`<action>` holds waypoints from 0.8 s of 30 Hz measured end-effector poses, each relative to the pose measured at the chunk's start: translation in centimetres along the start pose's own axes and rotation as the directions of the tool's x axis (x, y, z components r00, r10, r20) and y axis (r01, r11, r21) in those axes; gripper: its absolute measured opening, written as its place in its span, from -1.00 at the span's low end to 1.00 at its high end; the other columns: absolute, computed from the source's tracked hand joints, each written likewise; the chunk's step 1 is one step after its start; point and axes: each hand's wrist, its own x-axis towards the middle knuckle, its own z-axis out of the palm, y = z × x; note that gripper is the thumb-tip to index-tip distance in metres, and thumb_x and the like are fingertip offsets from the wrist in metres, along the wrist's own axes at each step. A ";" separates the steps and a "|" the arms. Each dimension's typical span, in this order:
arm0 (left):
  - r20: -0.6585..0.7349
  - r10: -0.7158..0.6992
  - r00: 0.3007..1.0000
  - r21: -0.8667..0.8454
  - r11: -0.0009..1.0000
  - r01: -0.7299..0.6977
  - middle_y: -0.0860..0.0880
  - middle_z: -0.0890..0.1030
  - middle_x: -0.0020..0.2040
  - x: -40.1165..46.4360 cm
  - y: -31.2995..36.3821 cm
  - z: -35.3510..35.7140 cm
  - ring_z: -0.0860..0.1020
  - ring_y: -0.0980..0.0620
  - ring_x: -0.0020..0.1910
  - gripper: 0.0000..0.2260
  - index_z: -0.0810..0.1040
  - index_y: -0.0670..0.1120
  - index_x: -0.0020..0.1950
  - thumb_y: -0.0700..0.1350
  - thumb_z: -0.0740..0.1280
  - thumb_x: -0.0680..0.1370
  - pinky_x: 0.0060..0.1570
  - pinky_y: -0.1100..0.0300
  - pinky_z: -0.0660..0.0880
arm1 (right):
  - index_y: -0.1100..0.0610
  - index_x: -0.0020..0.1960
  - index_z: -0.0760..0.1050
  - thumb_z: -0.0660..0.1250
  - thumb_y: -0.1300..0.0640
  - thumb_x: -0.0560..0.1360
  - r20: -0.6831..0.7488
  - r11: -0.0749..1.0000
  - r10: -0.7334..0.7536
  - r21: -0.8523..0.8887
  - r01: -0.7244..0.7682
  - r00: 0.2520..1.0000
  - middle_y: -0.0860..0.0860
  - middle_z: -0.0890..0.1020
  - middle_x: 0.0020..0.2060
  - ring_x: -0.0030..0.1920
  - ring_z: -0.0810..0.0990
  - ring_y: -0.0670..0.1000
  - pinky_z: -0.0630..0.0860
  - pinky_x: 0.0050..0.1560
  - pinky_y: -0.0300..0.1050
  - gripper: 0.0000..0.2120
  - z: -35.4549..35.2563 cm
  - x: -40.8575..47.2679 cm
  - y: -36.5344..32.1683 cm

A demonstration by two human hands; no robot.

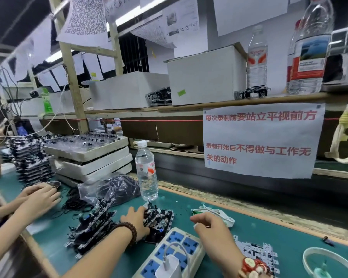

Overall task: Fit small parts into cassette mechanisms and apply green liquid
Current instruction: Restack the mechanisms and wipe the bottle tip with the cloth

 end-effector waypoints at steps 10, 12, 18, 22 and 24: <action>0.056 -0.022 0.998 -0.208 0.977 0.034 -0.11 0.45 0.27 -0.3 -0.9 -1.7 0.50 -0.02 0.16 -0.48 0.25 -0.08 0.43 -0.04 0.29 0.50 0.14 0.19 0.46 | -0.04 -0.11 0.47 0.13 0.25 0.57 0.003 0.998 0.032 -0.059 -0.031 0.999 -0.13 0.55 -0.12 -0.24 0.50 -0.16 0.40 -0.35 -0.40 -0.76 -1.0 -0.1 0.5; 0.072 -0.029 0.997 -0.282 0.958 0.048 -0.03 0.51 0.10 -0.4 -1.1 -2.5 0.51 0.11 -0.10 -0.49 0.25 -0.11 0.44 -0.04 0.27 0.52 -0.14 0.31 0.47 | -0.03 -0.11 0.48 0.13 0.25 0.57 -0.002 0.997 0.052 -0.061 -0.052 0.999 -0.10 0.56 -0.11 -0.23 0.51 -0.11 0.42 -0.30 -0.30 -0.76 -1.2 -0.3 0.8; 0.175 0.005 0.985 -0.410 0.910 0.068 0.02 0.52 -0.29 -0.6 -2.4 -5.0 0.46 0.11 -0.37 -0.91 0.48 -0.09 -0.12 -0.10 0.26 0.54 -0.45 0.32 0.43 | -0.03 -0.09 0.47 0.14 0.24 0.57 -0.020 0.996 0.024 -0.088 -0.026 0.999 -0.13 0.55 -0.09 -0.17 0.50 -0.21 0.37 -0.29 -0.46 -0.77 -1.4 -1.1 0.3; 0.085 0.066 0.994 -0.310 0.950 -0.037 -0.01 0.53 -0.29 -2.0 -1.8 -8.4 0.48 0.07 -0.35 -0.88 0.47 -0.09 -0.19 -0.11 0.27 0.53 -0.36 0.33 0.41 | 0.00 0.20 0.40 0.14 0.20 0.57 -0.011 0.978 -0.111 -0.177 0.108 0.994 -0.14 0.47 0.04 -0.01 0.48 -0.19 0.42 -0.09 -0.43 -0.76 -1.6 -2.3 -1.0; 0.000 0.144 0.990 -0.271 0.952 -0.139 0.04 0.51 -0.37 -3.7 0.0 -10.2 0.45 0.15 -0.45 -0.91 0.47 -0.07 -0.16 -0.11 0.28 0.53 -0.51 0.35 0.37 | 0.00 0.36 0.27 0.17 0.18 0.56 -0.005 0.937 -0.223 -0.276 0.213 0.975 -0.09 0.40 0.22 0.24 0.38 -0.09 0.37 0.27 -0.19 -0.62 -1.7 -2.8 -1.7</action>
